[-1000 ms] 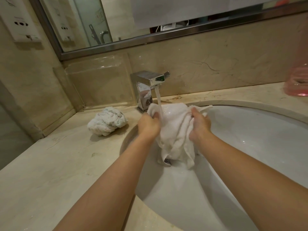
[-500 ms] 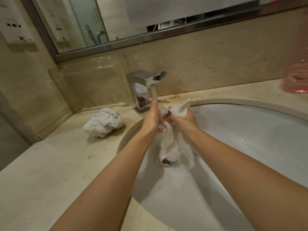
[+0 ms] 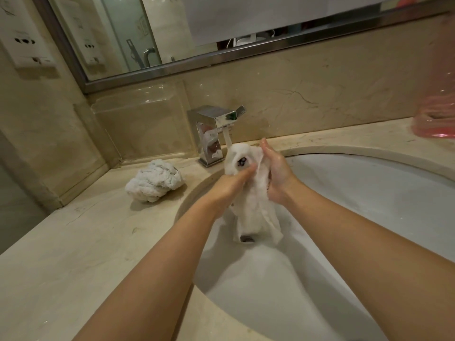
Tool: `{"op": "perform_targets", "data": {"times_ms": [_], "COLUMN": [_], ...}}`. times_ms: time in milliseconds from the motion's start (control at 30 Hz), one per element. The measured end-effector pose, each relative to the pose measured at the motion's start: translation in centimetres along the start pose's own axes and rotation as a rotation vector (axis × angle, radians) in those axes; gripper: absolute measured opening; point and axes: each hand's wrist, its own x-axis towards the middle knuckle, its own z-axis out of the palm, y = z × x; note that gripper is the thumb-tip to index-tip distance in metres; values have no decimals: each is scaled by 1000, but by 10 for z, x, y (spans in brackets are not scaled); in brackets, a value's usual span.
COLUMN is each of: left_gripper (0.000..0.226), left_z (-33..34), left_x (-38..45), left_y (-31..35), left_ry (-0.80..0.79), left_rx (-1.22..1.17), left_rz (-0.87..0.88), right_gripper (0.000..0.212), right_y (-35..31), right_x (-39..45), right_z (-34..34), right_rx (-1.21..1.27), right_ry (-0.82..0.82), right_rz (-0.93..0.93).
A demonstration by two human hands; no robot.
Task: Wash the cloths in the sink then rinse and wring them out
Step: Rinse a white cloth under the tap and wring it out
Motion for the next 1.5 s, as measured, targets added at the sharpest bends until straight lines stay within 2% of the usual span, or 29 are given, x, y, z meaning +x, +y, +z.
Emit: {"op": "perform_targets", "data": {"times_ms": [133, 233, 400, 500, 533, 600, 633, 700, 867, 933, 1033, 1100, 1167, 1233, 1400, 1500], "left_gripper": [50, 48, 48, 59, 62, 63, 63, 63, 50, 37, 29, 29, 38, 51, 74, 77], "left_z": [-2, -3, 3, 7, 6, 6, 9, 14, 13, 9, 4, -1, -9, -13, -12, -4], "left_x": [3, 5, 6, 1, -1, -4, -7, -10, -15, -16, -16, -13, -8, -8, -7, -11], "left_y": [-4, -5, -1, 6, 9, 16, 20, 24, 22, 22, 19, 17, 16, 17, 19, 24], "left_ry": [135, 180, 190, 174, 184, 196, 175, 120, -2, 27, 89, 113, 145, 152, 169, 178], "left_rx": [-62, -99, -51, -134, -224, -416, -509, -597, -387, -350, -541, -749, -960, -1083, -1098, -1026], "left_rz": [-64, -98, -68, -42, -54, -54, -56, -55, -52, -76, -81, -48, -62, -58, 15, 53], "right_gripper": [45, 40, 52, 65, 63, 41, 33, 30, 42, 41, 39, 55, 77, 87, 78, 67], "right_y": [6, 7, 13, 8, 7, 4, 3, 3, 6, 8, 13, 17, 22, 29, 31, 31], "right_x": [8, 15, 20, 19, 21, 21, 21, 17, 12, 12, 14, 15, 14, 17, 15, 10], "right_z": [14, 21, 23, 19, 15, 13, 12, 9, 2, 4, 6, 7, 5, 3, 1, 8], "right_rx": [-213, -321, -608, -368, -286, -222, -237, -263, -478, -495, -453, -470, -528, -596, -585, -637], "right_ry": [146, 197, 180, 93, 79, 77, 84, 87, 151, 243, 360, 298, 123, -40, -112, -52], "right_rz": [8, 8, -60, -49, -51, -64, -55, -37, -18, -66, -219, -176, -44, 21, 90, 63]}}
